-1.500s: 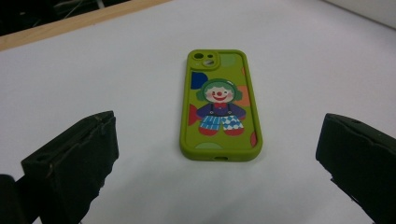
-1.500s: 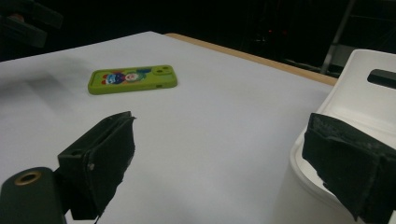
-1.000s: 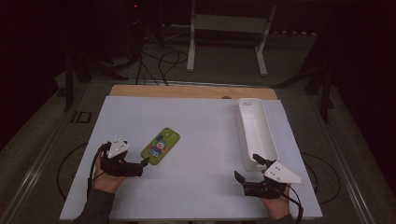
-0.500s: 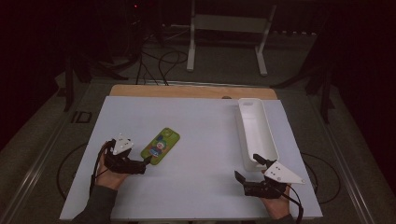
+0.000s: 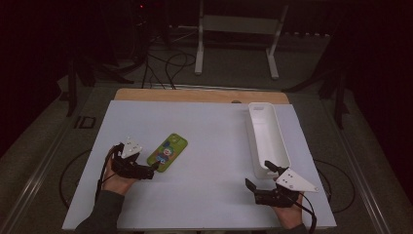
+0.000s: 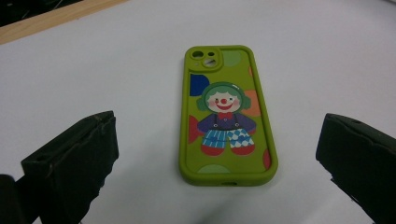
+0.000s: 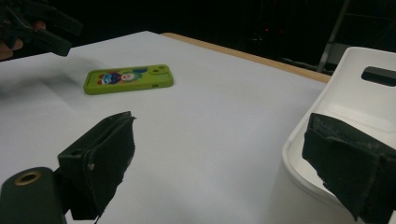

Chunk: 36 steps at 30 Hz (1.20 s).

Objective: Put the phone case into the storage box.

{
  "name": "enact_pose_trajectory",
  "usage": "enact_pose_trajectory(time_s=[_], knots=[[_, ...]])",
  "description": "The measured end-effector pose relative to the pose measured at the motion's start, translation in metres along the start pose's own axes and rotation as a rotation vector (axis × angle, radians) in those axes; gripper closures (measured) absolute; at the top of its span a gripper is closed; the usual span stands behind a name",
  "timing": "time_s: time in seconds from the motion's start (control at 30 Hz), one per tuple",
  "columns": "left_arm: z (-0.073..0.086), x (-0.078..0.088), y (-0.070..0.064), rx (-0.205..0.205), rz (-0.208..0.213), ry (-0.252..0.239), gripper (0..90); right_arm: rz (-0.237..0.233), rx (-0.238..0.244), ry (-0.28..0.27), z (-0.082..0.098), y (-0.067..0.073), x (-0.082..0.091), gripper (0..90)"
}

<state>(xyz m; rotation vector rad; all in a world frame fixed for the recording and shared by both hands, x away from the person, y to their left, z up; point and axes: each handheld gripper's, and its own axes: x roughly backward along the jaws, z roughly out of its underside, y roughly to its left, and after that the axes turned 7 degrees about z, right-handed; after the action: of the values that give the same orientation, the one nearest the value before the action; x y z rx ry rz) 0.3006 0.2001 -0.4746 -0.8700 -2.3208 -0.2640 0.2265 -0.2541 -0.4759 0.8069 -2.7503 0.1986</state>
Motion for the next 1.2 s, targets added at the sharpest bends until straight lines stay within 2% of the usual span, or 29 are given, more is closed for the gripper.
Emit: enact_pose_trajectory(time_s=[0.97,1.2], knots=[[-0.005,-0.019,0.001,-0.010,0.007,0.063,0.0,0.002,0.002,0.005,0.000,0.000,0.000,8.9],[-0.006,-0.025,0.002,-0.002,0.011,0.095,0.0,0.003,0.000,0.005,0.000,0.000,0.000,8.8]])
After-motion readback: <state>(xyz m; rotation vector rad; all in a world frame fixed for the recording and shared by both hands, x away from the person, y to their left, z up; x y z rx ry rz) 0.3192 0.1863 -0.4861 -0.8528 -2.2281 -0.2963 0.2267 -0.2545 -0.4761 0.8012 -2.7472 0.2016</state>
